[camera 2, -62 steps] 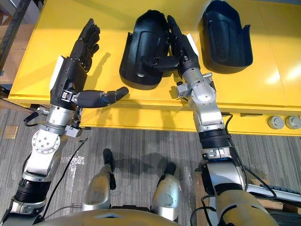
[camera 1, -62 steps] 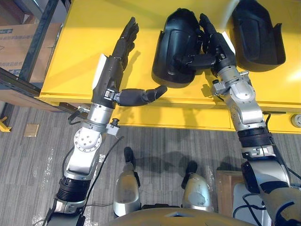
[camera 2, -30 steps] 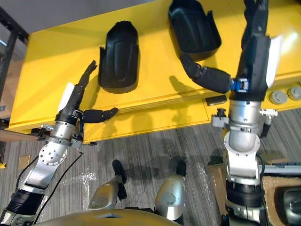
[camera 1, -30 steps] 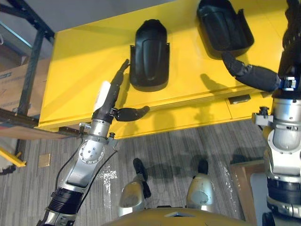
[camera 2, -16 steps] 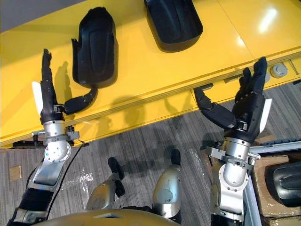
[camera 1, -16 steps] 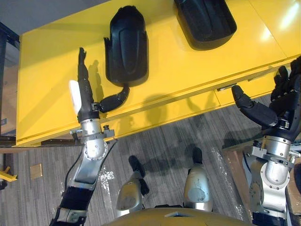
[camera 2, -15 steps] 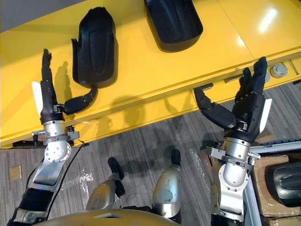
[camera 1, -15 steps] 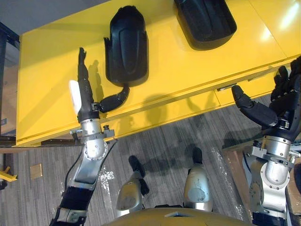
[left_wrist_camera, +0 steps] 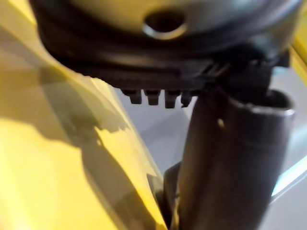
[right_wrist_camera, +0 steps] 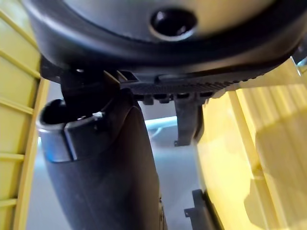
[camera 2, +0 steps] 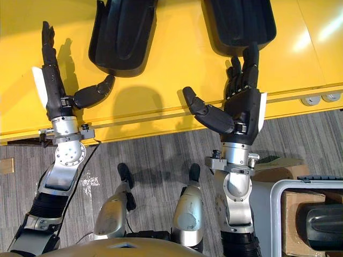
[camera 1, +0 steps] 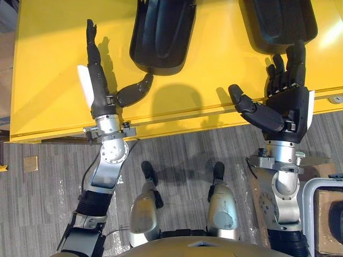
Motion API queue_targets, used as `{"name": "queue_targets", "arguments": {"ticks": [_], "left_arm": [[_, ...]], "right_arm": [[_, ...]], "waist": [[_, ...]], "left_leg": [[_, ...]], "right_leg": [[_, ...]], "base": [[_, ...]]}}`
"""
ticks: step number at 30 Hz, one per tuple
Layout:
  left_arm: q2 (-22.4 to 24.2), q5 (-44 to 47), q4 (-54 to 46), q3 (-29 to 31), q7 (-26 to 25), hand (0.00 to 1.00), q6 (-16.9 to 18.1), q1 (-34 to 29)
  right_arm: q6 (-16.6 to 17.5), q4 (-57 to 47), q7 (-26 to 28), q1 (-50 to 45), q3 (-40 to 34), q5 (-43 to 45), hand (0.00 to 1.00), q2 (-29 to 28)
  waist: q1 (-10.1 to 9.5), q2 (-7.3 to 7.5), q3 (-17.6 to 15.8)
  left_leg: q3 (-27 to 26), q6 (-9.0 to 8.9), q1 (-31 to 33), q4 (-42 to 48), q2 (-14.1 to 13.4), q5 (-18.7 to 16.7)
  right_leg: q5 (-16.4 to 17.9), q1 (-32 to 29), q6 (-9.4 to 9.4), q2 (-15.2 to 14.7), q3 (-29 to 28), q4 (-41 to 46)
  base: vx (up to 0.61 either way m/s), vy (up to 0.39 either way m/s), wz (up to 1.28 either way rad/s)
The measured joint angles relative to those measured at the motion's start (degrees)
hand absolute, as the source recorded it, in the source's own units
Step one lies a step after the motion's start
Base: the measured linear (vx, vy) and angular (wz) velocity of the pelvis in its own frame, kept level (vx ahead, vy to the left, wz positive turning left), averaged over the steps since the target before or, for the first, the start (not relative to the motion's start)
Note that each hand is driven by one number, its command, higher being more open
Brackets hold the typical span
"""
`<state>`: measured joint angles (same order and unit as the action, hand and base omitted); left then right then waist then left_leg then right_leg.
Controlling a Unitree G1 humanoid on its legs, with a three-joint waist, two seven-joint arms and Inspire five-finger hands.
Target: Walk over and take three plastic housings, then place them on the shelf
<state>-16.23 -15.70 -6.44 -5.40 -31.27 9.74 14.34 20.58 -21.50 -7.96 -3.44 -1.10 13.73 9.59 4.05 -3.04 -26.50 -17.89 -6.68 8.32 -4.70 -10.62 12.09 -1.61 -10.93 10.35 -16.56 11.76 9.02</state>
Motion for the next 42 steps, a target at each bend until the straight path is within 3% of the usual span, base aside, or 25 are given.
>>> {"name": "queue_targets", "arguments": {"ticks": [7,12,15,20,24,29,32,37,42], "left_arm": [[0.0,6.03,-0.03,-1.36,3.68,1.0,0.62,1.04],[0.5,12.94,-2.66,-1.55,6.95,1.0,1.78,0.41],[1.23,15.43,-5.86,-1.65,9.53,1.0,1.8,-3.42],[1.86,18.28,-6.77,-1.71,14.4,1.0,1.17,-9.37],[1.96,23.16,-7.68,-2.3,20.8,1.0,0.54,-13.62],[2.0,26.85,-7.59,-4.81,26.64,1.0,-2.75,-15.12],[2.07,27.37,-7.59,-6.13,29.72,1.0,-3.05,-14.79],[2.06,29.63,-7.41,-6.9,31.34,1.0,-3.5,-13.9],[1.69,31.84,-4.54,-7.69,32.02,1.0,-3.47,-8.67]], "right_arm": [[0.16,1.06,0.24,0.58,0.58,-0.21,1.0,-0.83],[0.03,1.77,4.75,3.63,0.66,0.28,1.0,-0.07],[-1.64,4.44,6.42,8.12,0.86,0.78,1.0,2.63],[-7.56,12.35,6.69,13.92,0.68,1.23,1.0,6.69],[-13.19,20.7,5.99,17.81,0.41,3.5,1.0,7.63],[-18.83,30.1,4.48,23.31,0.19,3.48,1.0,8.93],[-21.5,36.89,3.57,28.05,0.09,3.47,1.0,10.97],[-22.86,45.14,3.44,34.88,0.12,3.48,1.0,14.56],[-22.84,53.32,5.55,45.22,1.46,5.48,1.0,18.26]], "waist": [[-0.17,0.87,-0.33],[-0.75,1.14,-0.17],[-1.03,1.75,2.6],[-2.65,2.6,8.7],[-4.19,1.91,12.57],[-4.2,0.96,13.9],[-4.07,0.84,14.02],[-4.01,0.47,13.95],[-5.54,-0.84,12.73]], "left_leg": [[0.33,0.01,-1.76,-0.01,-0.04,-0.04],[1.18,0.0,-4.47,-0.04,-0.06,-0.09],[2.39,-0.03,-5.33,-0.08,-0.06,-0.11],[4.07,-0.44,-7.94,-0.34,0.06,-0.42],[4.93,-0.76,-9.34,-0.44,0.1,-0.81],[5.55,-0.66,-9.21,-0.44,-0.02,-0.11],[5.79,-0.62,-8.69,-0.44,0.02,0.59],[7.07,-0.68,-7.26,-0.44,-0.01,0.98],[7.54,-0.72,-5.41,-0.43,-0.09,1.03]], "right_leg": [[0.22,2.12,0.29,0.01,0.47,0.04],[0.53,5.69,0.48,-0.05,1.6,-0.06],[0.85,7.82,0.64,-0.16,3.16,-0.29],[0.81,13.19,0.76,-0.16,5.9,-2.43],[0.56,16.45,1.09,0.06,7.13,-4.34],[-0.48,17.27,1.24,0.42,7.74,-5.65],[-1.45,17.21,1.26,0.53,7.88,-6.37],[-1.65,16.67,1.11,0.69,8.89,-6.23],[-2.3,15.02,1.0,0.81,8.92,-6.19]], "base": [[0.0,-0.006,0.01],[-0.01,-0.01,0.07],[-0.02,-0.013,0.22],[0.0,-0.006,0.2],[-0.03,0.003,0.11],[-0.05,0.005,0.05],[-0.04,0.008,0.03],[-0.04,-0.001,0.11],[-0.05,0.004,0.05]]}}
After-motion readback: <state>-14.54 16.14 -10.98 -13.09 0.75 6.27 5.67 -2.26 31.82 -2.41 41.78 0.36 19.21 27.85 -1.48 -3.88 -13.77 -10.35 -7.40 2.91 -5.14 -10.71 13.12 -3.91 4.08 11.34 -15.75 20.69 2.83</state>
